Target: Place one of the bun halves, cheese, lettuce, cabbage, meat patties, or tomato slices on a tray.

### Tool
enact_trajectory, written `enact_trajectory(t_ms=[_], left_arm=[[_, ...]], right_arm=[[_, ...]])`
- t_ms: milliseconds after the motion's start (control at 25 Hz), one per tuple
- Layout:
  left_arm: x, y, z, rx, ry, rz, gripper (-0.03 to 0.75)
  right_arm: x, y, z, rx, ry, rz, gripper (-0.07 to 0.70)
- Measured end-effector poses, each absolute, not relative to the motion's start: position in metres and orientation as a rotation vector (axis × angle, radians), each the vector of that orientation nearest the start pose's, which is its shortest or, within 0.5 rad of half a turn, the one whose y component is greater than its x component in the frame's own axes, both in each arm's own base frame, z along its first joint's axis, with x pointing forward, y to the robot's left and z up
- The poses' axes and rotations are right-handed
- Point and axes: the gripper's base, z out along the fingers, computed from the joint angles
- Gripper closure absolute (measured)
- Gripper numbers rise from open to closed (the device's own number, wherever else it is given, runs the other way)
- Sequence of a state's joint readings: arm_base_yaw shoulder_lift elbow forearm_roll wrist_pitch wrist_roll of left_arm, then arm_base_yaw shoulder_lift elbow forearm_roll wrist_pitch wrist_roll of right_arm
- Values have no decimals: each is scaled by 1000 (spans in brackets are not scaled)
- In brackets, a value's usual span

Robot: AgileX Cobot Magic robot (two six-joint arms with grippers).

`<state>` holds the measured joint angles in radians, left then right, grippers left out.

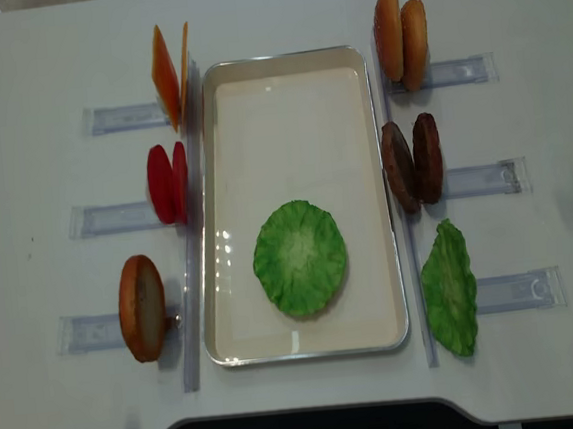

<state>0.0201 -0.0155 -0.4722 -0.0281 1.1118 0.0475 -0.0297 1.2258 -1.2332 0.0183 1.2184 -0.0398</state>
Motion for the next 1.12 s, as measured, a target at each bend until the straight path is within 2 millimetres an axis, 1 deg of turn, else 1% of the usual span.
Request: enact_trajectory(t_ms=[120, 200, 320, 400, 520, 680, 800, 960, 1040, 1120], left_arm=[[-6, -2, 265, 31, 2107, 7, 722], [-6, -2, 265, 31, 2107, 7, 722], [-6, -2, 265, 31, 2107, 7, 722], [-6, -2, 265, 31, 2107, 7, 722], [-6, -2, 265, 31, 2107, 7, 722], [-6, -2, 265, 31, 2107, 7, 722], [-6, -2, 265, 31, 2107, 7, 722], [-6, -2, 265, 31, 2107, 7, 722], [-6, -2, 265, 31, 2107, 7, 708], [-6, -2, 265, 31, 2107, 7, 722]], right_arm=[[196, -4, 383, -15, 2601, -1, 195], [174, -4, 385, -16, 2565, -6, 194], [141, -3, 377, -16, 2533, -9, 194], [113, -2, 370, -11, 2491, -9, 194], [84, -1, 354, 22, 2461, 2, 194], [52, 0, 335, 22, 2410, 0, 194], [35, 0, 320, 23, 2373, 0, 194], [15, 1, 301, 62, 2325, 12, 194], [8, 1, 296, 74, 2293, 17, 194], [0, 1, 294, 74, 2254, 18, 194]])
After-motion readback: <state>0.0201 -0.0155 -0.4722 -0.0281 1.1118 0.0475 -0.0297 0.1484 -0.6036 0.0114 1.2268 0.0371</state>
